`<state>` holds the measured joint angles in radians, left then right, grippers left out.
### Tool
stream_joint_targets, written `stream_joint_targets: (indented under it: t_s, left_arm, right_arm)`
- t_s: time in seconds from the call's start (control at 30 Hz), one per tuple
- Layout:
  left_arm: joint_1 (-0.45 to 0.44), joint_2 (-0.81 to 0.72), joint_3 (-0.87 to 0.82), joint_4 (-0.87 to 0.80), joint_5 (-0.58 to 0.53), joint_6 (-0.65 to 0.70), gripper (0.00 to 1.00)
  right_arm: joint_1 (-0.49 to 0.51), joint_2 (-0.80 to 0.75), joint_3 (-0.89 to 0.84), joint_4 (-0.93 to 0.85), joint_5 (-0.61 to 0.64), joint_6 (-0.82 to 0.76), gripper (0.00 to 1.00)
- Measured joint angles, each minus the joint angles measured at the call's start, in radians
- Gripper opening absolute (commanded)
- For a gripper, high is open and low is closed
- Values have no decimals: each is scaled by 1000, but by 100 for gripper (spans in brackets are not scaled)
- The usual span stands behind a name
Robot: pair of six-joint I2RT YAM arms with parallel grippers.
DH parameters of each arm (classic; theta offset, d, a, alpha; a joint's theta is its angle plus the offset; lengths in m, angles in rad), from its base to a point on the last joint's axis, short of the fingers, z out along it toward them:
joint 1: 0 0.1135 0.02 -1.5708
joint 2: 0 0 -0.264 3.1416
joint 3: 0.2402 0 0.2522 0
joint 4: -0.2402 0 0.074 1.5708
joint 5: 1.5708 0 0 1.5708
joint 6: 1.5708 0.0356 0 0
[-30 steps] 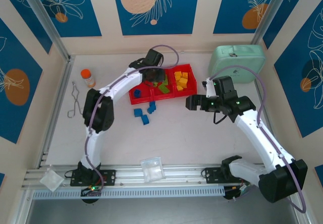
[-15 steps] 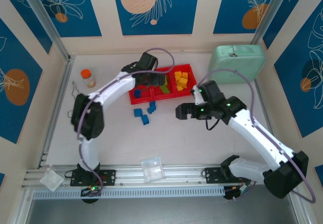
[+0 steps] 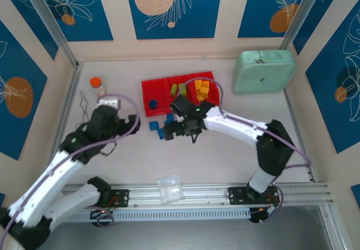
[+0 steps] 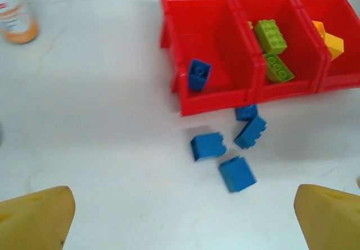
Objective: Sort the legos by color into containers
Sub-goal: Pick up the lego from the bottom-center of the table.
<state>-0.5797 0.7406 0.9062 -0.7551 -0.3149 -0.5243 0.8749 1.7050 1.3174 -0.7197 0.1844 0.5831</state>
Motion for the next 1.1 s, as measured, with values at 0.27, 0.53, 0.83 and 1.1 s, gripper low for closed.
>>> stream_joint_targets:
  t_s: [0.27, 0.53, 0.83, 1.1]
  left_arm:
    - [2, -391, -143, -139, -63, -73, 99]
    - [2, -383, -147, -155, -51, -40, 99]
    - [2, -357, -122, -162, 2, 37, 99]
    - [2, -403, -122, -154, 36, 64, 99]
  right_arm:
    - [29, 277, 232, 0, 0, -56, 87]
    - [61, 441, 357, -53, 32, -72, 76]
    - [69, 489, 383, -91, 92, -85, 40]
    - [79, 470, 394, -133, 105, -124, 24]
